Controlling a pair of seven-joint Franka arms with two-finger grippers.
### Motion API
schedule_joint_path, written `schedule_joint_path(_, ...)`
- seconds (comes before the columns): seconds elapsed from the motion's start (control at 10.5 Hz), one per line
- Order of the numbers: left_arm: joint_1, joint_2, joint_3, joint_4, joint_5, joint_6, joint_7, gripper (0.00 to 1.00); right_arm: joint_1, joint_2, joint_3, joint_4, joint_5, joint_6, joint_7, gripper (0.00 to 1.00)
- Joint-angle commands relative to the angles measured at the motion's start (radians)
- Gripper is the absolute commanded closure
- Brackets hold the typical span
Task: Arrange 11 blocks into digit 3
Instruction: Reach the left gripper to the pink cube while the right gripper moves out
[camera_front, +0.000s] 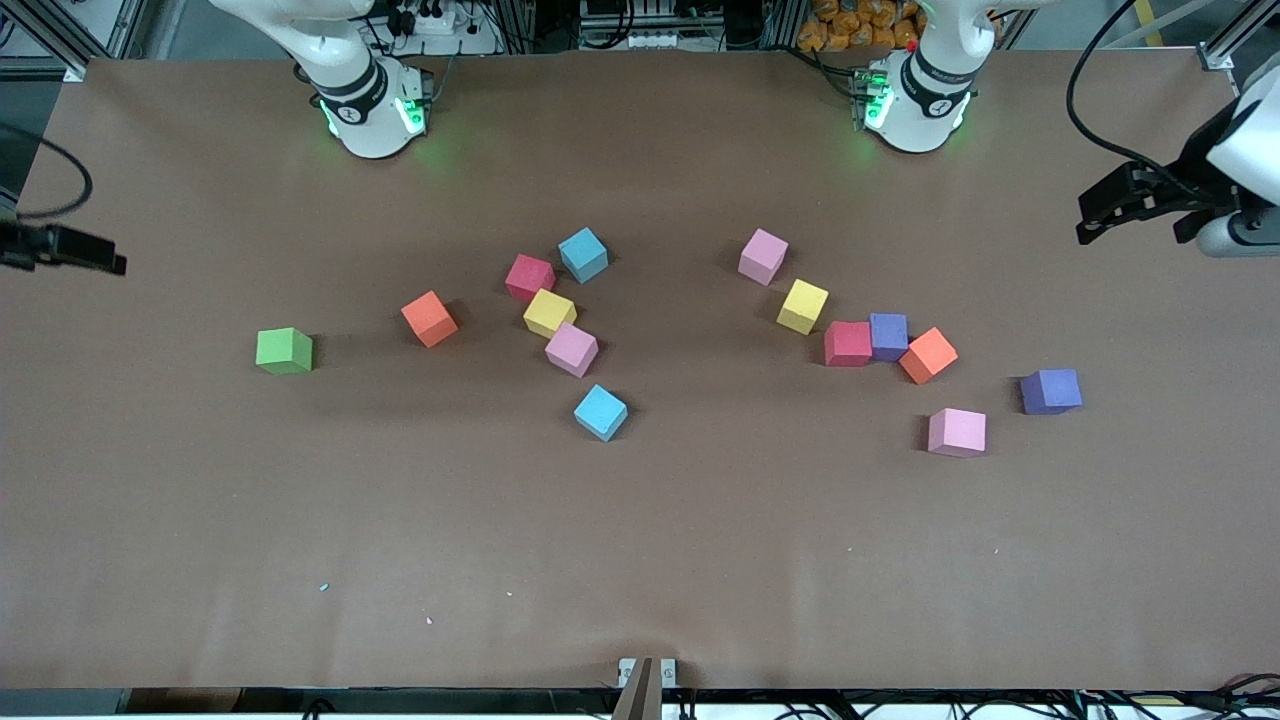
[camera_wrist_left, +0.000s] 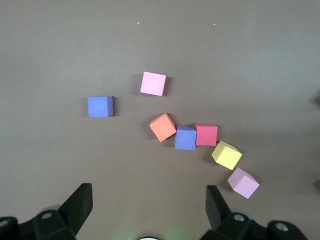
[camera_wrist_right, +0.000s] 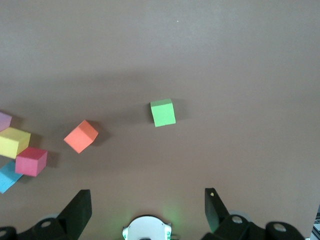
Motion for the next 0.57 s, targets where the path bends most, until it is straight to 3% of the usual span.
schedule_joint_path(0.0, -0.041, 0.029, -0.025, -0.014, 0.007, 0.047, -0.022, 0.00, -0.008, -0.013, 0.010, 0.027, 0.007, 0.038, -0.005, 0.00)
schedule_joint_path(0.1, -0.054, 0.040, -0.055, -0.033, 0.003, 0.059, -0.087, 0.00, -0.001, -0.013, 0.011, 0.027, 0.009, 0.048, -0.005, 0.00)
schedule_joint_path(0.48, -0.056, 0.032, -0.215, -0.263, -0.037, 0.234, -0.469, 0.00, 0.002, -0.021, 0.017, 0.031, 0.016, 0.048, -0.008, 0.00)
